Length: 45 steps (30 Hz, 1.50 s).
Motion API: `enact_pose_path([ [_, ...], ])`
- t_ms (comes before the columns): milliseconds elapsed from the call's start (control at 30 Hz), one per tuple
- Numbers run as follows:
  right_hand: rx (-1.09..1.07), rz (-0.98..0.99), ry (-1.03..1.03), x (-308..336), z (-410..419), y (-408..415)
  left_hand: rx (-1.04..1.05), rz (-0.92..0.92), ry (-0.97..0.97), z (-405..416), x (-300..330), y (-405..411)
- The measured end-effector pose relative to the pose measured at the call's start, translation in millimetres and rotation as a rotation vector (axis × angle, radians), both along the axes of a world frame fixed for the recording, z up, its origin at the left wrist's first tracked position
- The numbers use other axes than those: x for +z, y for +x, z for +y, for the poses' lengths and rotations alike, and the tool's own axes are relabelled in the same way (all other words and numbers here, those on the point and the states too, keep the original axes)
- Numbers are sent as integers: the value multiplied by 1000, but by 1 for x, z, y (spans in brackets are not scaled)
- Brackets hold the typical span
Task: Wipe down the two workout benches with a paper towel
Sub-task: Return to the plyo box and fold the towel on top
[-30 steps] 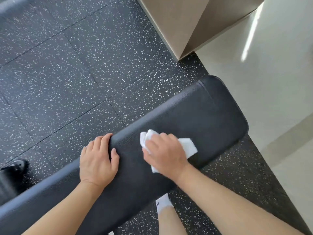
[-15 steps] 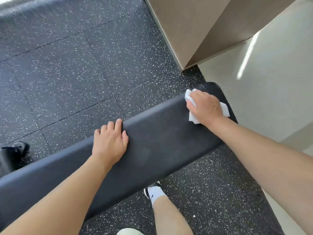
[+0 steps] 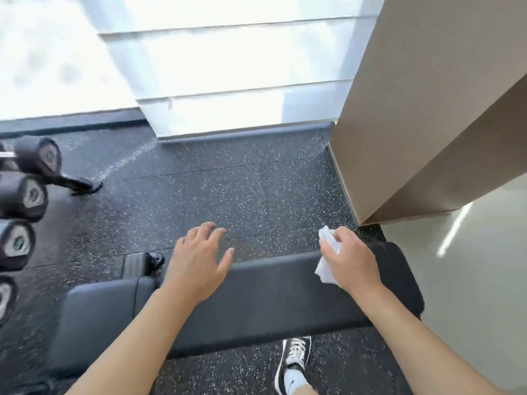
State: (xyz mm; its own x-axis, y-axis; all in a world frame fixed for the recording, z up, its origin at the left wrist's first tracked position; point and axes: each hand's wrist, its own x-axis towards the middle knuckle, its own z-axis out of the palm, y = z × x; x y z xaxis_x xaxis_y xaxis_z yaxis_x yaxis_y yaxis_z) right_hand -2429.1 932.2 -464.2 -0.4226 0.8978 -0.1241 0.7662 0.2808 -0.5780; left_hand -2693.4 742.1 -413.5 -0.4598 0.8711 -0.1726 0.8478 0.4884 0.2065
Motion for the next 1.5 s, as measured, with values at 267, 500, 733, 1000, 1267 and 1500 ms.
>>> enact_pose_path([
  [267,104,127,182,163,-61,-9,89,5,165,-70,149,-11],
  [500,159,176,338,279,-105,-20,146,4,292,-136,259,-6],
  [733,204,277,318,345,-145,-59,296,-34,448,-203,326,3],
  [1000,448,277,345,395,-139,-128,436,63,468,-224,369,-6],
  [1267,683,316,366,414,-118,-198,695,193,451,-229,381,3],
  [1500,998,379,314,416,-151,-259,1023,314,406,-265,389,39],
])
